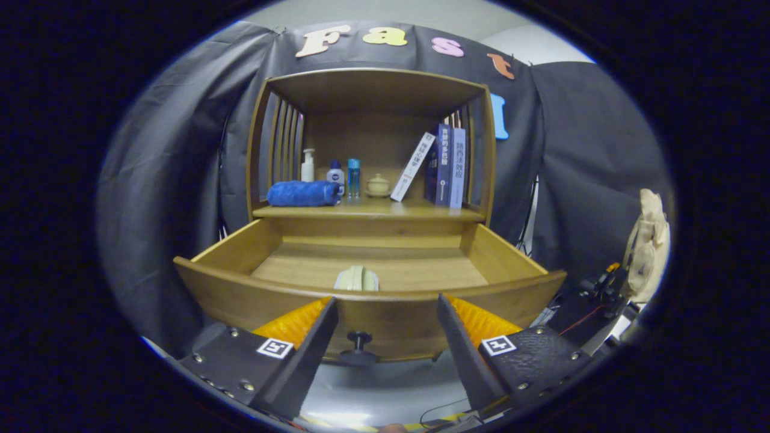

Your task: Pull open the drawer, take out the items inside it, and place them on the countertop above the cabinet.

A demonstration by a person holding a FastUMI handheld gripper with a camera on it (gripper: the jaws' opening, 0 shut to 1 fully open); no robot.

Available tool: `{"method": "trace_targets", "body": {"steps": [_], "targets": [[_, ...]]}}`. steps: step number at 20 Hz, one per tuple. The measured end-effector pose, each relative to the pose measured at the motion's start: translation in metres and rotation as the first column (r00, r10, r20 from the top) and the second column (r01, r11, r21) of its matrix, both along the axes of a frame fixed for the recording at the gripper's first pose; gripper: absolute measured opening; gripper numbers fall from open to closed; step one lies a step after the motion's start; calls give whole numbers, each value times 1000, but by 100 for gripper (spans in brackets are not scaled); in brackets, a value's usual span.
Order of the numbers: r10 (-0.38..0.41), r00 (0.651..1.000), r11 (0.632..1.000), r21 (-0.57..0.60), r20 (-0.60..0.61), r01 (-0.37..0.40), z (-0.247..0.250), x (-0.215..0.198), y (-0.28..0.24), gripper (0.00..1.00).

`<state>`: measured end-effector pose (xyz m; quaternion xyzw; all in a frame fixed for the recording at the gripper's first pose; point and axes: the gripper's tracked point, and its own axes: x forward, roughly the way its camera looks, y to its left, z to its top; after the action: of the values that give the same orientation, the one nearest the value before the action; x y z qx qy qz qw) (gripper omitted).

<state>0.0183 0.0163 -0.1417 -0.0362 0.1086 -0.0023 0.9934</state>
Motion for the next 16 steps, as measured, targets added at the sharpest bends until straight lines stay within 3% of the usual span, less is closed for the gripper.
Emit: {"method": "trace_targets", "body": {"steps": [5,11,16], "targets": [[-17,999,1000,-17,-28,16,18,26,5,98],[10,984,1000,-14,-178,-12,-7,56,22,99],[37,966,997,70,-256,-19,-23,77,34,98]]}}
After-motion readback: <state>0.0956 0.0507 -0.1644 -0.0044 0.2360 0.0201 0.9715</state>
